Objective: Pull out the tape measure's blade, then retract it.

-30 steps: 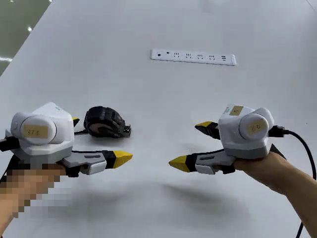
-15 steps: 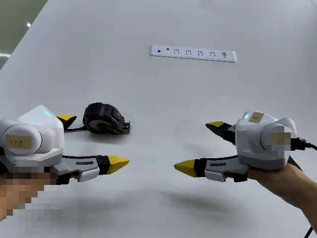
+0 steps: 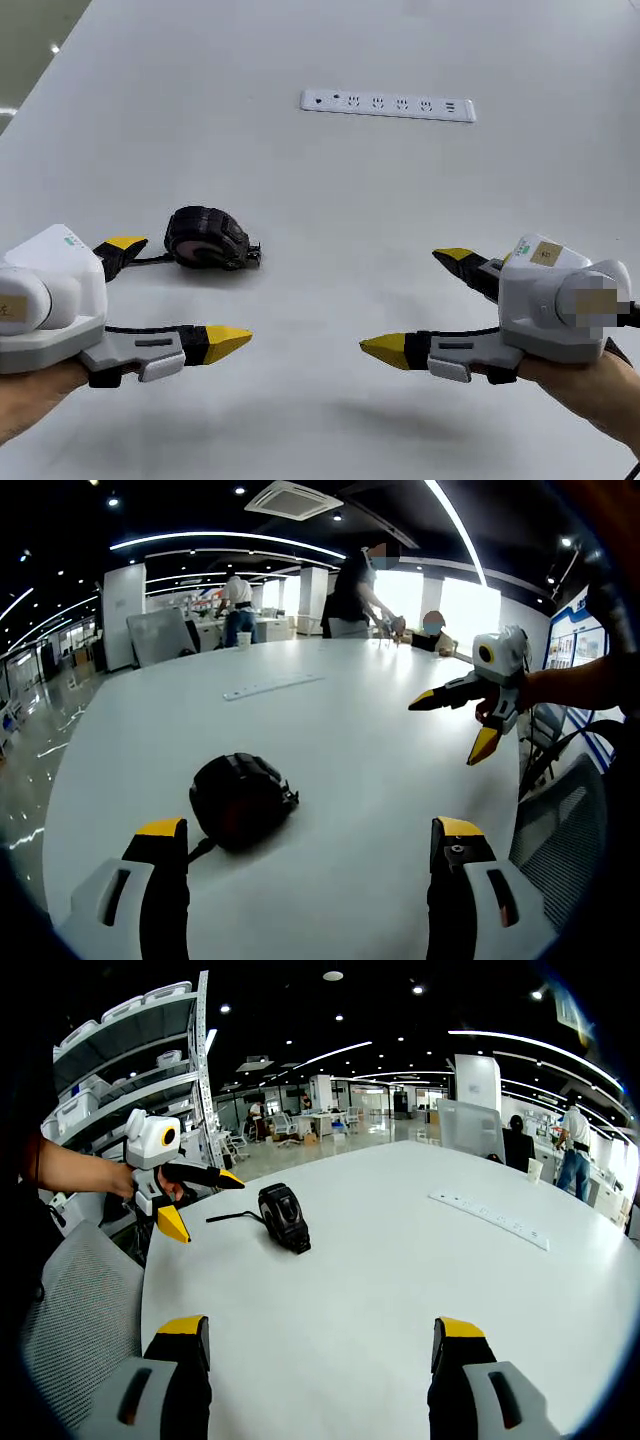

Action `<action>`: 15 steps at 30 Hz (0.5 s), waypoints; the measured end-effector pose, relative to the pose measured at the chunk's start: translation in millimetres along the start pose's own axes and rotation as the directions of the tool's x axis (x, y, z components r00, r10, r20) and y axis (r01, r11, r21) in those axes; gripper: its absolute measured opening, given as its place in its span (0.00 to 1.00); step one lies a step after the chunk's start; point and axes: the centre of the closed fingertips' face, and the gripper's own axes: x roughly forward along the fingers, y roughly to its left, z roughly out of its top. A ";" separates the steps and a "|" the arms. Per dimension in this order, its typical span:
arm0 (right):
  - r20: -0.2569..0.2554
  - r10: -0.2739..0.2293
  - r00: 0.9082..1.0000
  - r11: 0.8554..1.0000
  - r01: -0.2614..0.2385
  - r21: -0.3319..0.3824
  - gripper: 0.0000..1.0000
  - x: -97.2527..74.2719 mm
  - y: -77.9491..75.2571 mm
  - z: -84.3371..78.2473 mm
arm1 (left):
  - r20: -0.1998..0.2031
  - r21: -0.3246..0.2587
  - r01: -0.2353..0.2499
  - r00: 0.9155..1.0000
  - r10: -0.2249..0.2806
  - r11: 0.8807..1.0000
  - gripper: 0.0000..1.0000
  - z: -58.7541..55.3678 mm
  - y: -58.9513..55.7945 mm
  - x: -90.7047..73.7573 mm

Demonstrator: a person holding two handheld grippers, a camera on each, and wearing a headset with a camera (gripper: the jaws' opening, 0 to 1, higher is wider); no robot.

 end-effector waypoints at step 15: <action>0.036 -0.034 0.999 0.999 0.034 -0.014 0.99 -20.3 1.7 -7.4 | 0.038 0.001 0.022 0.999 -0.022 1.000 0.99 0.7 -1.8 -17.3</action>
